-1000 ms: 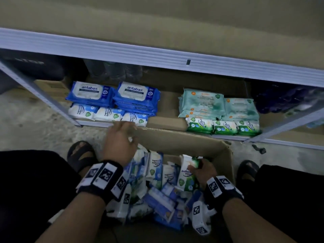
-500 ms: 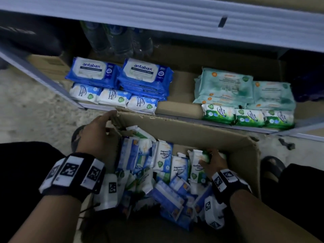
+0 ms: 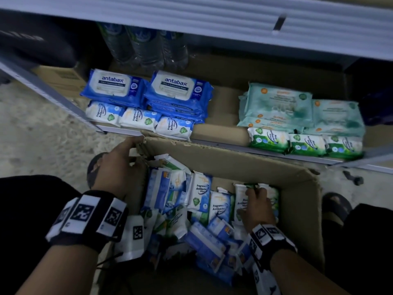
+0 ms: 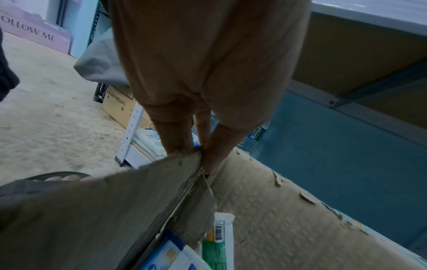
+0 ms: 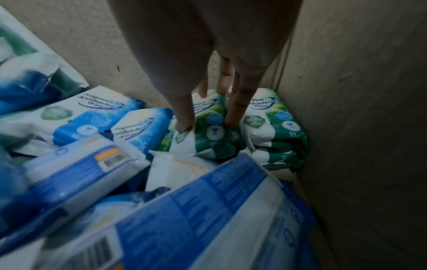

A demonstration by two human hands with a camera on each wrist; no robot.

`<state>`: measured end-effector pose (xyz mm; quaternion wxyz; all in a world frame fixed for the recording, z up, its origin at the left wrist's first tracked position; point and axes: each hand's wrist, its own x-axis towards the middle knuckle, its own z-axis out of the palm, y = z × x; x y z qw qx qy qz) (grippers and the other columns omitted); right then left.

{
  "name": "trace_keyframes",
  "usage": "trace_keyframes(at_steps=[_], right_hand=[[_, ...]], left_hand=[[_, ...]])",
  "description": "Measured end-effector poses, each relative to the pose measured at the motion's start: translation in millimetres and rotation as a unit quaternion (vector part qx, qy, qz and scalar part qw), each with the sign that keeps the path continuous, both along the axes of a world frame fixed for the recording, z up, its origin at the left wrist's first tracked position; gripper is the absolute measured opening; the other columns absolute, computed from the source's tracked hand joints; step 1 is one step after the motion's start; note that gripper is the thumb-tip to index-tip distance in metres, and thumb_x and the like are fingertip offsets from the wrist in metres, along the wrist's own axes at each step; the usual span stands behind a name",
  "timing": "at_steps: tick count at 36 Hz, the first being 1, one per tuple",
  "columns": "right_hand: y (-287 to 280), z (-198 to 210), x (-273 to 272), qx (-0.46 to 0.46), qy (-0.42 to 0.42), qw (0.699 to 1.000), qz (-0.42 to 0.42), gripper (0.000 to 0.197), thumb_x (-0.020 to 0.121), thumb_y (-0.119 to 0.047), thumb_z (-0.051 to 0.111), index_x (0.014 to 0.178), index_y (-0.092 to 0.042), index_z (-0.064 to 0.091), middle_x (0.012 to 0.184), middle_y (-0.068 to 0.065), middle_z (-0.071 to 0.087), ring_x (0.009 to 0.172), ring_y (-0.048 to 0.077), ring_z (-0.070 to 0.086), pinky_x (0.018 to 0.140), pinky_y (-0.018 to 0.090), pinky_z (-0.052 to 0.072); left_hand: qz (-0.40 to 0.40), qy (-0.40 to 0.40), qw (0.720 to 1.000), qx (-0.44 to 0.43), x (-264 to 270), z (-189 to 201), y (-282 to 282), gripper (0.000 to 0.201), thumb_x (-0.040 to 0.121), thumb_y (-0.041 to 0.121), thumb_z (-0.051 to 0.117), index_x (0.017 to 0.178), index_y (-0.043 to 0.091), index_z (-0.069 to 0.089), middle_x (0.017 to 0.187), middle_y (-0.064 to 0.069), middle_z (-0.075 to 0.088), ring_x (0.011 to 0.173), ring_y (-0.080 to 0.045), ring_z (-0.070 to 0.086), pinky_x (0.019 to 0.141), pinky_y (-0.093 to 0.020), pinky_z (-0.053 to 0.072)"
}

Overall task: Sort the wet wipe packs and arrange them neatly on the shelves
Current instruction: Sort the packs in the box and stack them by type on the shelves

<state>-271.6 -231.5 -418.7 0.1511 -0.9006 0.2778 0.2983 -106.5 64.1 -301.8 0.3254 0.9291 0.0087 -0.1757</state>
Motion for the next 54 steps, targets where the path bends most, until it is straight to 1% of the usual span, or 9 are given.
trace_keyframes(at_steps=[6,14,27,34,40,43,45,49,54], right_hand=[[-7,-1,3,0.016,-0.004,1.000,0.007,0.055,0.090,-0.014,0.064,0.139,-0.019,0.039,0.141,0.011,0.026,0.120,0.034,0.046,0.098,0.042,0.045],[0,-1,5,-0.022,0.003,0.999,0.024,0.064,0.087,-0.048,0.065,0.136,-0.021,0.034,0.140,0.008,0.028,0.126,0.031,0.033,0.093,0.043,0.045],[-6,-4,18,-0.031,0.023,0.999,-0.009,0.064,0.086,-0.025,0.069,0.135,-0.020,0.028,0.142,0.011,0.021,0.127,0.038,0.035,0.088,0.046,0.049],[-10,-1,21,-0.027,0.045,0.999,-0.004,0.072,0.085,-0.038,0.073,0.139,-0.021,0.027,0.146,0.011,0.019,0.132,0.039,0.033,0.092,0.048,0.049],[-23,17,11,0.016,0.008,0.999,-0.027,0.059,0.086,-0.033,0.072,0.133,-0.013,0.043,0.140,0.016,0.033,0.126,0.040,0.040,0.096,0.047,0.047],[-27,31,6,0.045,0.046,0.998,-0.008,0.045,0.090,-0.027,0.068,0.130,-0.013,0.051,0.136,0.015,0.048,0.119,0.036,0.052,0.095,0.040,0.049],[-28,39,2,0.060,0.077,0.995,0.010,0.035,0.092,-0.032,0.065,0.123,-0.017,0.057,0.128,0.009,0.059,0.114,0.031,0.057,0.093,0.035,0.049],[-25,46,-17,0.118,0.111,0.986,0.028,0.025,0.090,-0.022,0.069,0.114,-0.021,0.066,0.127,0.005,0.062,0.112,0.027,0.058,0.096,0.033,0.050],[-24,44,-42,0.179,0.153,0.970,0.059,0.050,0.083,-0.008,0.072,0.131,-0.017,0.058,0.138,0.007,0.054,0.125,0.027,0.052,0.103,0.034,0.045]], left_hand=[[-0.004,0.002,1.000,0.008,-1,1,0,0.053,0.087,0.004,0.061,0.129,0.037,0.055,0.113,-0.004,0.070,0.097,-0.021,0.069,0.088,-0.048,0.055],[0.001,-0.006,1.000,0.012,-3,3,-4,0.054,0.089,0.005,0.061,0.132,0.036,0.053,0.117,-0.004,0.068,0.100,-0.021,0.068,0.089,-0.047,0.054],[0.010,-0.003,1.000,-0.008,-5,2,-6,0.051,0.090,0.004,0.062,0.130,0.035,0.054,0.124,-0.002,0.064,0.097,-0.018,0.067,0.088,-0.045,0.055],[0.004,0.002,1.000,0.010,-6,6,-8,0.052,0.092,0.005,0.059,0.136,0.031,0.051,0.126,-0.007,0.063,0.101,-0.024,0.067,0.088,-0.046,0.055],[0.011,0.002,0.998,0.064,-7,9,-13,0.060,0.094,0.000,0.049,0.147,0.028,0.043,0.119,-0.018,0.065,0.090,-0.033,0.063,0.073,-0.033,0.046],[0.025,-0.025,0.993,0.110,-16,14,-29,0.061,0.092,-0.001,0.049,0.149,0.019,0.041,0.139,-0.019,0.052,0.116,-0.039,0.053,0.093,-0.044,0.045],[0.005,-0.073,0.984,0.161,-25,16,-42,0.061,0.086,0.001,0.056,0.146,0.010,0.042,0.149,-0.018,0.040,0.129,-0.044,0.038,0.107,-0.052,0.033],[-0.079,-0.108,0.977,0.163,-48,19,-72,0.048,0.084,0.010,0.065,0.130,0.005,0.053,0.138,-0.021,0.045,0.127,-0.042,0.037,0.105,-0.051,0.034],[-0.245,0.062,0.966,0.058,-81,-1,-105,0.040,0.087,0.012,0.069,0.126,0.013,0.059,0.131,-0.008,0.057,0.115,-0.028,0.057,0.096,-0.037,0.047]])
